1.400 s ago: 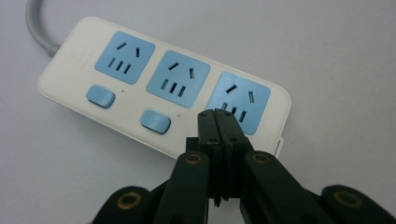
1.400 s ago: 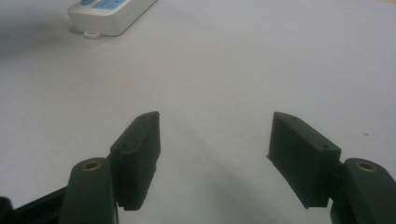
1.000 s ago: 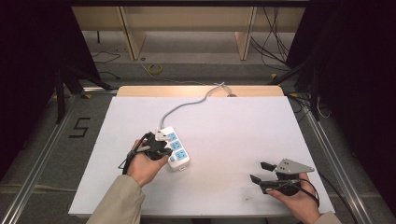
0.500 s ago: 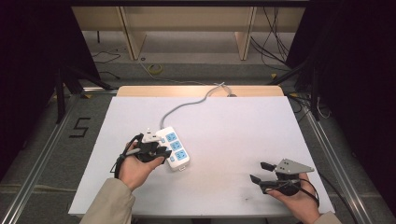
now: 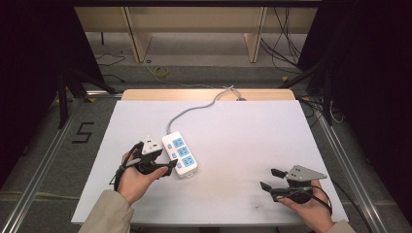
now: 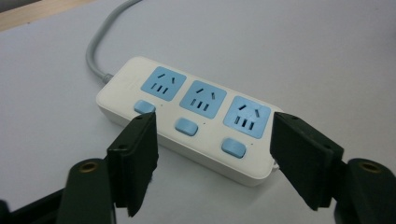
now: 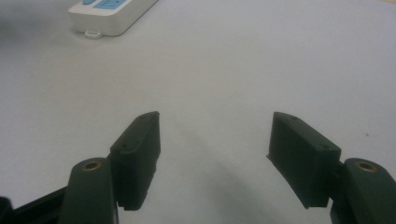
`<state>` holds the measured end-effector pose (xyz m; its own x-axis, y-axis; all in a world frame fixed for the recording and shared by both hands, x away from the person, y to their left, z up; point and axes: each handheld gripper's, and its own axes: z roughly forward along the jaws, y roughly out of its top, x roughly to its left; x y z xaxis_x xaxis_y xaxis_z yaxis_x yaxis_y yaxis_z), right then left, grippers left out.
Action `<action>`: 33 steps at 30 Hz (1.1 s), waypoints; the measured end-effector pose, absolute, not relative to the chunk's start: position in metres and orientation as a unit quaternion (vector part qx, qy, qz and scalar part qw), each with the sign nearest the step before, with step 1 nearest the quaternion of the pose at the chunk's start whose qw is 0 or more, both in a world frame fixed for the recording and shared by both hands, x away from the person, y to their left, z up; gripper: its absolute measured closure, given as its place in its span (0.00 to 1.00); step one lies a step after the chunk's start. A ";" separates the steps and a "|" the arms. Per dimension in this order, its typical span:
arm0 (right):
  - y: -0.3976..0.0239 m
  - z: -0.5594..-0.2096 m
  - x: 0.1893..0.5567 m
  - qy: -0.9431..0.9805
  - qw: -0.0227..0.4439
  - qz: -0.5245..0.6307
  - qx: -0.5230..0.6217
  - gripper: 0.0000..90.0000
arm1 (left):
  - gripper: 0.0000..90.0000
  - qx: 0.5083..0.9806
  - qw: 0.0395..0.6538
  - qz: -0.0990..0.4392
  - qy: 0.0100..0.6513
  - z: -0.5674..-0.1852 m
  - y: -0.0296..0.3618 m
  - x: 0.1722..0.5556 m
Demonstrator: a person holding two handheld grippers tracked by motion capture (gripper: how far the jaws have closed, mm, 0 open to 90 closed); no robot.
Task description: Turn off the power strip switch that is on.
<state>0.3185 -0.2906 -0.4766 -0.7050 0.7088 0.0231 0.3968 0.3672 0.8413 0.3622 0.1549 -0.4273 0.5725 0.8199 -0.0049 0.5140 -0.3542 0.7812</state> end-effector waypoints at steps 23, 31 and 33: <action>-0.290 -0.476 0.318 0.810 0.173 0.447 0.339 0.39 | 0.29 0.784 0.416 0.231 0.399 -0.433 0.177 0.344; -0.290 -0.476 0.318 0.810 0.172 0.446 0.339 0.39 | 0.28 0.789 0.403 0.237 0.399 -0.440 0.187 0.338; -0.290 -0.476 0.318 0.810 0.172 0.447 0.338 0.39 | 0.27 0.789 0.398 0.240 0.403 -0.443 0.191 0.336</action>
